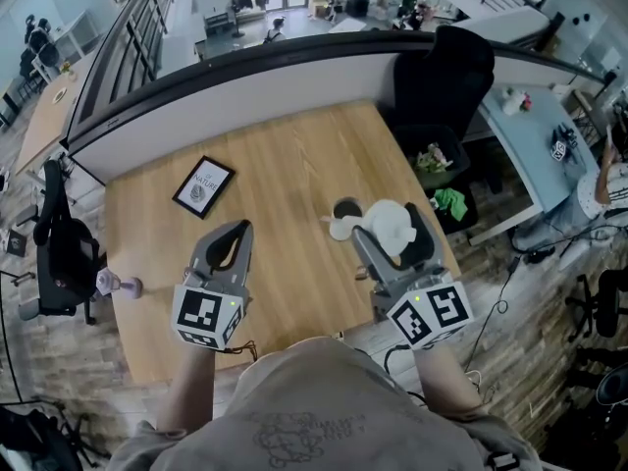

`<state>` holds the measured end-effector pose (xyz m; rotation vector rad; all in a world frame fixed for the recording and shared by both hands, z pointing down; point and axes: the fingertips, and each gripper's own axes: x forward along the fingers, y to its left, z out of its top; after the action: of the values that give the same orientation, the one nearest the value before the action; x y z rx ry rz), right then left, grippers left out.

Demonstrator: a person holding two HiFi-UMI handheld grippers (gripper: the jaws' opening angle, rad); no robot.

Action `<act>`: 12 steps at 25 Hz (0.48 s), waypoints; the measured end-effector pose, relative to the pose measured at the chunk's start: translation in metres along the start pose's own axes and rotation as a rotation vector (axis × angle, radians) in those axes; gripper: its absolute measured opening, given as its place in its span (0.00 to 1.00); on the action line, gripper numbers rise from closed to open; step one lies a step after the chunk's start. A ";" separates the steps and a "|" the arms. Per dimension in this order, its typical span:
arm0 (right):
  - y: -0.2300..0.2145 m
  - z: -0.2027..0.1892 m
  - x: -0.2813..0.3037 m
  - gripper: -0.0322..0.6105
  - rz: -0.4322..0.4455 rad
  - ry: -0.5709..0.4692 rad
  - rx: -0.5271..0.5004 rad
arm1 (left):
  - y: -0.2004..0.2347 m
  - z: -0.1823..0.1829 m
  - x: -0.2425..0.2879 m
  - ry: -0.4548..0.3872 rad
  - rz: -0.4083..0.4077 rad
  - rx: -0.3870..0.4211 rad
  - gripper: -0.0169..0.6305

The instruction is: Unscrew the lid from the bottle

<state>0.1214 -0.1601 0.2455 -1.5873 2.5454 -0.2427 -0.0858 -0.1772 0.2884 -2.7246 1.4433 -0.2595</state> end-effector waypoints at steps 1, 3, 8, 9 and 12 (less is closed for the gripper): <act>-0.001 0.000 0.000 0.73 -0.001 0.002 0.001 | 0.001 0.000 0.000 0.001 0.001 -0.001 0.03; -0.002 -0.001 0.001 0.73 0.000 0.007 0.010 | 0.002 0.000 0.001 0.003 0.002 -0.002 0.03; -0.003 -0.005 0.002 0.73 0.001 0.017 0.021 | 0.003 -0.003 0.002 0.008 0.001 -0.008 0.03; -0.003 -0.005 0.002 0.73 0.000 0.017 0.021 | 0.003 -0.004 0.002 0.009 0.000 -0.009 0.03; -0.003 -0.005 0.002 0.73 -0.002 0.019 0.019 | 0.002 -0.006 0.002 0.013 -0.005 -0.014 0.03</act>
<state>0.1223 -0.1629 0.2512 -1.5879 2.5479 -0.2821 -0.0876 -0.1797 0.2946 -2.7426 1.4474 -0.2687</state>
